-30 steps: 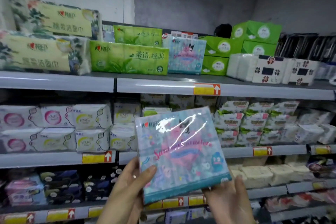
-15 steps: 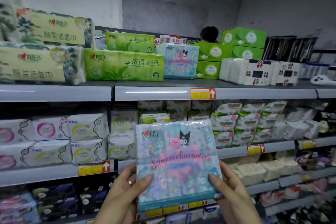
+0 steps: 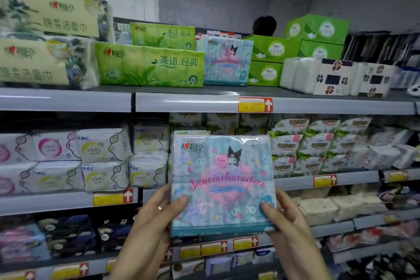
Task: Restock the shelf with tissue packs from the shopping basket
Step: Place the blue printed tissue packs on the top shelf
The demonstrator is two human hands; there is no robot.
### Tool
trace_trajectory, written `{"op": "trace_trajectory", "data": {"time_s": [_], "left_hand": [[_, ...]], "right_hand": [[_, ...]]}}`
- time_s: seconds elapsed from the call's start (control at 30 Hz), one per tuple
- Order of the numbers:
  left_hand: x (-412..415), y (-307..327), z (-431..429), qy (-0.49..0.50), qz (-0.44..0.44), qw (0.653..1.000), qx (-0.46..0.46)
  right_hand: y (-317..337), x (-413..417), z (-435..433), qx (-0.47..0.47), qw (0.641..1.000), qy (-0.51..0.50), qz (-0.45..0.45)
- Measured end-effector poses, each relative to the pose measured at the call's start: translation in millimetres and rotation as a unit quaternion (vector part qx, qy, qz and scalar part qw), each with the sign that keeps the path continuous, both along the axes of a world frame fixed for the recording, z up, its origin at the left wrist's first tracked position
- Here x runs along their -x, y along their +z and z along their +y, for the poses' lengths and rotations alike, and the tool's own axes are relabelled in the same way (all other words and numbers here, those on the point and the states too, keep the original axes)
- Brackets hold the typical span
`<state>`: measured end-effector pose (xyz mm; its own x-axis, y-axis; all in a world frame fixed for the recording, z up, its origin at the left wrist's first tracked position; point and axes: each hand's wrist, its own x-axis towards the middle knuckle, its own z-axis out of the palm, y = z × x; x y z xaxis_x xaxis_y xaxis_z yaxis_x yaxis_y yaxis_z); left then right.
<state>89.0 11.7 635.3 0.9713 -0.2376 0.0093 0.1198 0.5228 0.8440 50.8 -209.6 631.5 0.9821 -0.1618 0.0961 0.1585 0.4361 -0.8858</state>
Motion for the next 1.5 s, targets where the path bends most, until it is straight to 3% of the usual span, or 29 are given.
{"op": "trace_trajectory", "data": {"time_s": [0.5,0.8,1.07,1.23,1.5], "left_hand": [[-55.8,30.1,-141.4,0.043,-0.051,0.998,0.004],[-84.4,62.8,-154.9,0.067,-0.110,0.991,-0.040],[-99.9,84.4,-146.2,0.086,-0.154,0.981,-0.084],[-118.6,134.8,-121.5,0.132,-0.225,0.950,-0.173],[-169.6,199.4,-126.3,0.147,-0.273,0.928,-0.205]], "right_hand": [[28.8,-63.6,-137.5,-0.010,0.999,-0.034,-0.016],[52.3,-95.9,-154.0,-0.078,0.996,-0.004,-0.038],[77.9,-121.2,-152.5,-0.022,0.995,0.014,-0.096],[125.8,-147.9,-144.4,0.037,0.987,0.025,-0.156],[186.7,-203.1,-143.5,0.085,0.972,0.014,-0.218]]}}
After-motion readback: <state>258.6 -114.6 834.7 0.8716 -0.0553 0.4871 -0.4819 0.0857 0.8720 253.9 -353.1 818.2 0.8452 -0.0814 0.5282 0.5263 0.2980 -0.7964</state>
